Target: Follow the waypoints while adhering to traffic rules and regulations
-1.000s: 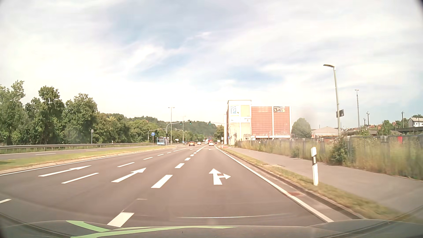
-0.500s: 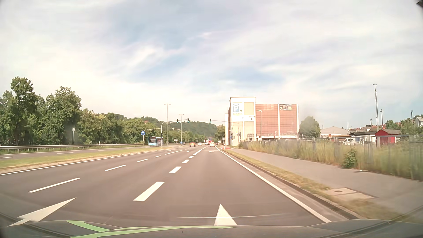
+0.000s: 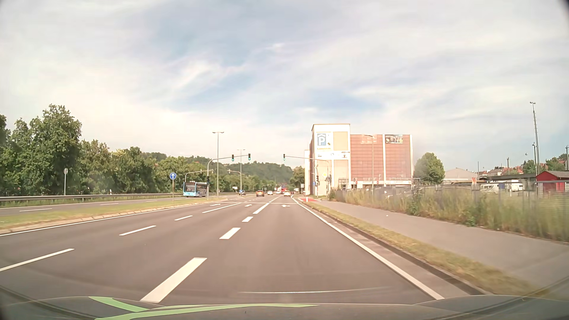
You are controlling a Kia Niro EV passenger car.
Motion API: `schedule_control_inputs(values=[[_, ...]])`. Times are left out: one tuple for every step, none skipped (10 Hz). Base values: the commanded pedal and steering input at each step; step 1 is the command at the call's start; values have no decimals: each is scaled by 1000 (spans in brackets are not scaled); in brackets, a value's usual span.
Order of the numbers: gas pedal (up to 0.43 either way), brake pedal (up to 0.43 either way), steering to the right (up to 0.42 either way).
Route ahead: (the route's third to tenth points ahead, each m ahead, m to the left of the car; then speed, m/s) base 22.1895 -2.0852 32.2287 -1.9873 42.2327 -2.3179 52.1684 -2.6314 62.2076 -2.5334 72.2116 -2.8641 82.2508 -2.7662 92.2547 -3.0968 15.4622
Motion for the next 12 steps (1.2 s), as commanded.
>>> schedule_control_inputs(values=[[39, 0, -1], [39, 0, -1], [39, 0, -1], [39, 0, -1], [39, 0, -1], [39, 0, -1], [39, 0, 0], [39, 0, -1], [39, 0, 0], [39, 0, 0], [39, 0, 0], [39, 0, 0]])
